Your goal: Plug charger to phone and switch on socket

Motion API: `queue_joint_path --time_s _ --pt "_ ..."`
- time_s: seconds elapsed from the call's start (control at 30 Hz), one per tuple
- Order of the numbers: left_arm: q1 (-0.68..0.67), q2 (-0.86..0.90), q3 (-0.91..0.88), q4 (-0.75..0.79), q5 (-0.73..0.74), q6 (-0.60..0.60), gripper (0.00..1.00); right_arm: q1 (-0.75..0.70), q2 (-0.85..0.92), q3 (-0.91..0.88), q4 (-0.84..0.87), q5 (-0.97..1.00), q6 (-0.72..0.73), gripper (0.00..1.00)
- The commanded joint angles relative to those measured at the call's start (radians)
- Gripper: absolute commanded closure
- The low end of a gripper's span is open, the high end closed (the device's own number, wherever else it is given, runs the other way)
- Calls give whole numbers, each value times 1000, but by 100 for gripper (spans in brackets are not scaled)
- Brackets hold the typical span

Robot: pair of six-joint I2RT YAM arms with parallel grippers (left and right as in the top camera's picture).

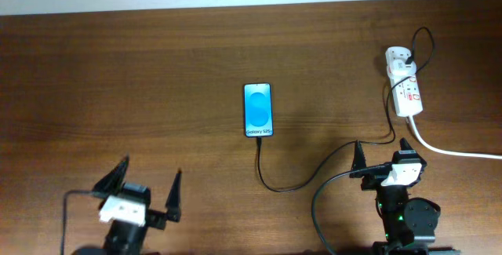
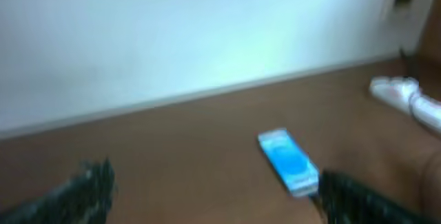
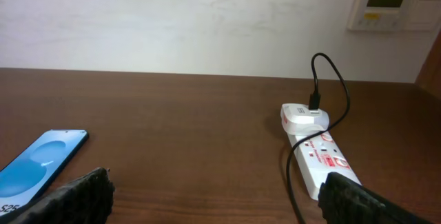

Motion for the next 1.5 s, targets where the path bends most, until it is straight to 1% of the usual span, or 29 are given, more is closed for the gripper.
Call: queue_joint_path --time_s 0.0,0.07,0.13,0.2,0.27,0.33,1.03,1.13,1.17,1.2,1.47 --pt "-8 -42 -203 259 -3 104 1 -4 -7 -5 -5 9 -2 1" --pt "-10 -42 -383 484 -8 109 1 -4 -7 -5 -5 9 -2 1" --pt "-35 -42 -454 539 -63 108 1 -4 -7 -5 -5 9 -2 1" --pt "-63 -42 -493 520 -183 30 1 -4 -7 -5 -5 9 -2 1" --pt "-63 -42 -498 468 -209 30 1 -4 -7 -5 -5 9 -2 1" --pt "-63 -42 -498 463 -233 30 1 -4 -7 -5 -5 9 -2 1" --pt "-62 -41 -497 471 -241 30 1 -4 -7 -5 -5 9 -2 1" --pt "-62 -41 -497 471 -285 25 1 -4 -7 -5 -5 9 -2 1" --pt "-62 -41 -497 471 -292 -26 1 -4 -7 -5 -5 9 -2 2" --pt "-62 -41 -497 470 -320 -119 1 -4 -7 -5 -5 9 -2 1" --pt "-62 -41 -497 457 -321 -122 1 -4 -7 -5 -5 9 -2 1"
